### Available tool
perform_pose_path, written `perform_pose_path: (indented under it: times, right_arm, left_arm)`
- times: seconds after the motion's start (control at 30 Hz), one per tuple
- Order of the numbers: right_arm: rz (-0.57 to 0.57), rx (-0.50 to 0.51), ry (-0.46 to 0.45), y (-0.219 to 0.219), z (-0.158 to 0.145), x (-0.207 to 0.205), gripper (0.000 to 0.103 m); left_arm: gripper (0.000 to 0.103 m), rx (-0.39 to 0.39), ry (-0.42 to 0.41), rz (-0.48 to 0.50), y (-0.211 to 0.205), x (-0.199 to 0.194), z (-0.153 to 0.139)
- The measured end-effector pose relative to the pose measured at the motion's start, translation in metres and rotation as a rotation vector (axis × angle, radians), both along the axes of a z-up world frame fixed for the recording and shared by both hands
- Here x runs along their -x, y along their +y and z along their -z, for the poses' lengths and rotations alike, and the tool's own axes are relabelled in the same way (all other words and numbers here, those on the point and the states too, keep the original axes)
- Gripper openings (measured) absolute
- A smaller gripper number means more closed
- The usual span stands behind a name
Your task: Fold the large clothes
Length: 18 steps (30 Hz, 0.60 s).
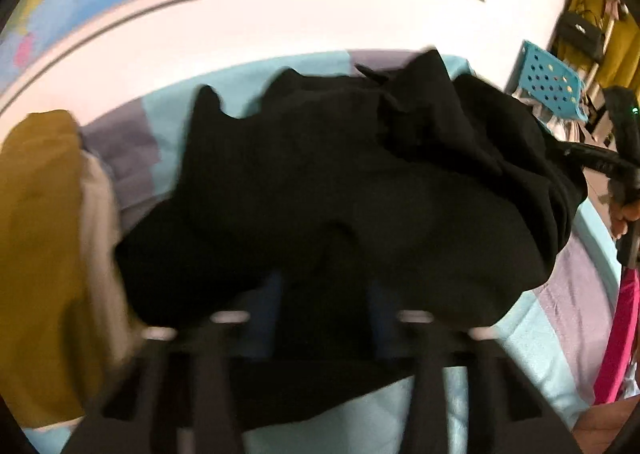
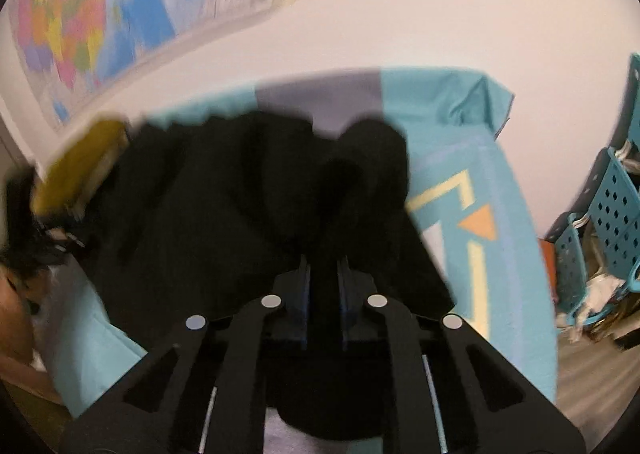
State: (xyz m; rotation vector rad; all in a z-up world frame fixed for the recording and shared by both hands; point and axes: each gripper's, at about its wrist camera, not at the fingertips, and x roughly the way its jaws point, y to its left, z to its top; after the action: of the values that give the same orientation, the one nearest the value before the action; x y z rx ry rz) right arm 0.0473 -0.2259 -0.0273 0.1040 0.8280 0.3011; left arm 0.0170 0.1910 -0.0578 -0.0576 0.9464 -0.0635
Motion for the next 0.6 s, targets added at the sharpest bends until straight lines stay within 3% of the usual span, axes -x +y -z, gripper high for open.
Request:
perform_pose_path:
  times: [0.07, 0.17, 0.2, 0.27, 0.37, 0.43, 0.47, 0.5, 0.53, 0.6]
  right_arm:
    - [0.038, 0.014, -0.080, -0.008, -0.024, 0.009, 0.003]
    - [0.127, 0.020, -0.214, -0.027, -0.060, 0.025, 0.003]
    - [0.127, -0.001, -0.218, -0.034, -0.062, 0.024, 0.003]
    - [0.140, 0.028, -0.177, -0.033, -0.049, 0.013, 0.003]
    - [0.097, 0.058, 0.002, -0.022, -0.002, -0.009, 0.011]
    - [0.085, 0.086, 0.036, -0.018, 0.009, -0.010, 0.020]
    - [0.101, 0.075, 0.041, -0.019, 0.010, -0.008, 0.035]
    - [0.125, 0.071, 0.023, -0.020, 0.006, -0.005, 0.042]
    - [0.144, 0.063, -0.004, -0.022, 0.001, -0.001, 0.053]
    - [0.165, 0.073, -0.074, -0.019, -0.018, 0.008, 0.055]
  left_arm:
    - [0.003, 0.094, 0.004, -0.030, 0.019, 0.010, -0.013]
    - [0.000, 0.110, -0.038, -0.094, 0.044, 0.031, -0.033]
    - [0.000, 0.068, -0.053, -0.116, 0.051, 0.039, -0.037]
    - [0.000, 0.095, -0.031, -0.126, 0.063, 0.046, -0.032]
    - [0.000, 0.138, -0.012, -0.110, 0.060, 0.056, -0.020]
    - [0.008, 0.158, -0.035, -0.066, 0.056, 0.064, -0.021]
    - [0.023, 0.145, -0.052, -0.062, 0.050, 0.064, -0.022]
    - [0.039, 0.124, -0.067, -0.061, 0.044, 0.065, -0.025]
    - [0.044, 0.115, -0.085, -0.040, 0.038, 0.066, -0.028]
    - [0.046, 0.116, -0.097, -0.006, 0.029, 0.067, -0.030]
